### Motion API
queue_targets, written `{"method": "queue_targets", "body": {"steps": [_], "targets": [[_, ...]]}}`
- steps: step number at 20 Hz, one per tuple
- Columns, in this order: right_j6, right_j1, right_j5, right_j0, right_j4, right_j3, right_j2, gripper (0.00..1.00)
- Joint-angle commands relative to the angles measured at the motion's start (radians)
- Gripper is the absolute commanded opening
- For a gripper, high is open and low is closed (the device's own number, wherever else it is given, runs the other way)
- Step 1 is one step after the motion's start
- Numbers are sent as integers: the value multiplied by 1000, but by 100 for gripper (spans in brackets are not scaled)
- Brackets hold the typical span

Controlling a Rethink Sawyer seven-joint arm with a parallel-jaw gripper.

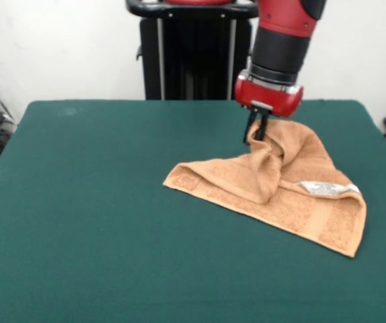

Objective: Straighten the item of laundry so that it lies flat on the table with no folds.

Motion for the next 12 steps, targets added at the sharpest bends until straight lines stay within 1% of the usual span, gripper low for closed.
{"method": "queue_targets", "body": {"steps": [1,3,9,12], "targets": [[199,36,-60,-1,-40,121,143,0],[222,50,-87,2,-36,125,152,0],[321,54,-204,-11,-21,207,208,0],[346,60,-251,-22,-21,234,227,0]]}}
